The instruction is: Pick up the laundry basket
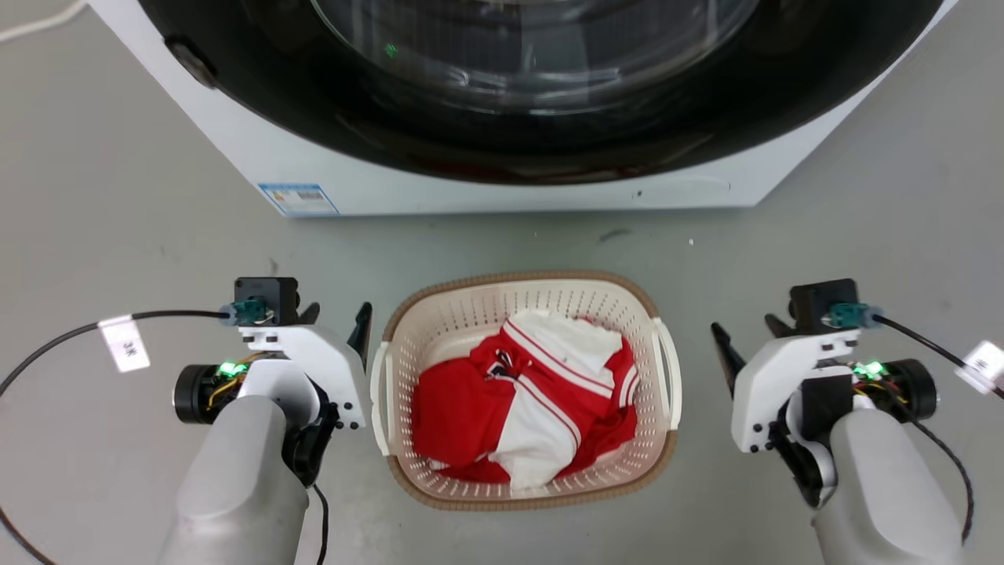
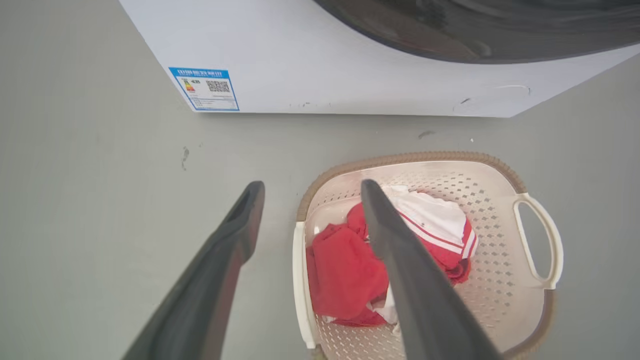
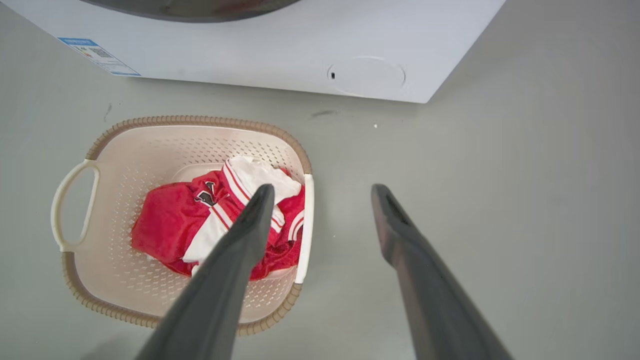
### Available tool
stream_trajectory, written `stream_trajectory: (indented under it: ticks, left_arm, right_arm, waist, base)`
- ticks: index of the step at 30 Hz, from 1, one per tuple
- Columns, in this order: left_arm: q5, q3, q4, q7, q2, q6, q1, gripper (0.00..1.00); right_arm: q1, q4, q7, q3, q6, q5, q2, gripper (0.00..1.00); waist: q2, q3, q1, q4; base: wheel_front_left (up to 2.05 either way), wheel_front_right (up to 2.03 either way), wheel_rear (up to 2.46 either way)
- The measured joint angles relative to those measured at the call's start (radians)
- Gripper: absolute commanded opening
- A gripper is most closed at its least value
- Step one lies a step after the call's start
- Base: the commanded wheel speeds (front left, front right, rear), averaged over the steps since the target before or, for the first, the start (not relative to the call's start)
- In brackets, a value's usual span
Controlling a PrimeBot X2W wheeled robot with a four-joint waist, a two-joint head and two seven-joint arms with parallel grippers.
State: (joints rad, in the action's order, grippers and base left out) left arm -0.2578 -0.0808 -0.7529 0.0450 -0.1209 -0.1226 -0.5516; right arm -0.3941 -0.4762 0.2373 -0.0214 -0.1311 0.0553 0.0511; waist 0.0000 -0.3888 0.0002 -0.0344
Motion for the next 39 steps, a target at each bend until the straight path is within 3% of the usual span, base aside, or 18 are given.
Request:
stream_trajectory:
  ticks: [8, 20, 30, 39]
  left_arm:
    - [-0.081, -0.076, -0.188, 0.101, -0.018, -0.006, -0.094, 1.0]
    - [-0.241, -0.23, -0.288, 0.266, -0.072, -0.007, -0.21, 1.0]
    - [-0.313, -0.315, -0.352, 0.286, -0.121, -0.007, -0.33, 1.0]
    - [-0.328, -0.37, -0.402, 0.258, -0.129, -0.007, -0.408, 1.0]
  right_arm:
    - [-0.13, -0.213, 0.083, -0.063, 0.0, 0.053, 0.0, 1.0]
    - [-0.331, -0.462, 0.155, -0.164, 0.0, 0.133, 0.0, 1.0]
    - [-0.517, -0.619, 0.161, -0.265, 0.0, 0.241, 0.0, 1.0]
    - [-0.592, -0.676, 0.16, -0.346, 0.0, 0.326, 0.0, 1.0]
  waist:
    - [0.0, -0.109, 0.0, -0.012]
    - [0.0, -0.224, 0.0, -0.028]
    - [0.0, -0.354, -0.0001, -0.045]
    - [0.0, -0.433, 0.0, -0.053]
  base:
    - [0.0, 0.0, 0.0]
    - [0.0, 0.0, 0.0]
    - [0.0, 0.0, 0.0]
    - [0.0, 0.0, 0.0]
